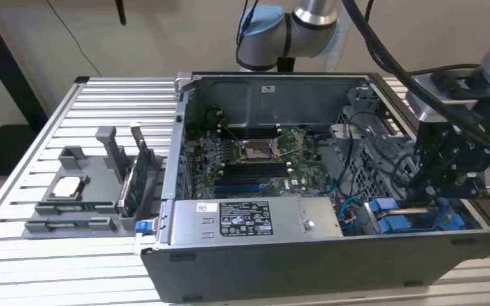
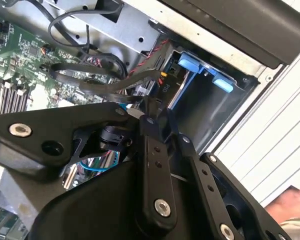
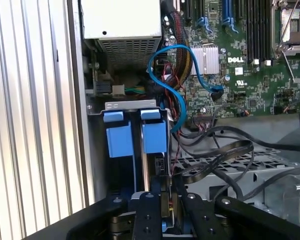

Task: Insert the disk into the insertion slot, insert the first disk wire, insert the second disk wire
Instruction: 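Insert the second disk wire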

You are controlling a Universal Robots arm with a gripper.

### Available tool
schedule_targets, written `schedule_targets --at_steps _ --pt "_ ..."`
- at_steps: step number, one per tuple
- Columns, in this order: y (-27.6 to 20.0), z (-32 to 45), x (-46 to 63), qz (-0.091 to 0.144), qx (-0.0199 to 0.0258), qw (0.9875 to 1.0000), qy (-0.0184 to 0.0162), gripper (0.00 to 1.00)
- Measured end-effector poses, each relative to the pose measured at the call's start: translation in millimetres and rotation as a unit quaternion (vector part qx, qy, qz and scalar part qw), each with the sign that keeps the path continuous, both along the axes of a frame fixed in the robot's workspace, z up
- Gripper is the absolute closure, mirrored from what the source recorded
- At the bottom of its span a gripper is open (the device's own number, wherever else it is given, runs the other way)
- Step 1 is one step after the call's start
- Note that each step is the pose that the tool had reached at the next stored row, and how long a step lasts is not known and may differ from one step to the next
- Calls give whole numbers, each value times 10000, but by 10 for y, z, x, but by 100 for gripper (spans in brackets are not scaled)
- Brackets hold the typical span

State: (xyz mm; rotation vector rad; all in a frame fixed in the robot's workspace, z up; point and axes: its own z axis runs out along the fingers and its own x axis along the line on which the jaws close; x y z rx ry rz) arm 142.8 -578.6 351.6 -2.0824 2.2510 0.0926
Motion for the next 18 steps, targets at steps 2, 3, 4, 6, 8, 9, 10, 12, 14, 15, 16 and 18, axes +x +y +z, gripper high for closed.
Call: schedule_targets --at_steps 2,3,4,6,8,9,10,12,14,15,16,18 --pt "0 30 0 0 0 10000 0 76" --pt "0 49 0 0 0 10000 0 76" --pt "0 69 0 0 -1 10000 0 76" --pt "0 109 0 0 -1 10000 0 76" --pt "0 147 0 0 0 10000 0 76" --pt "0 162 0 0 0 10000 0 76" --pt "0 175 0 0 0 10000 0 76" --pt "0 190 0 0 0 10000 0 76" --pt "0 190 0 0 1 10000 0 76" --pt "0 192 0 0 -2 10000 0 76" --pt "0 191 0 0 -3 10000 0 76" --pt "0 191 0 0 -4 10000 0 76"
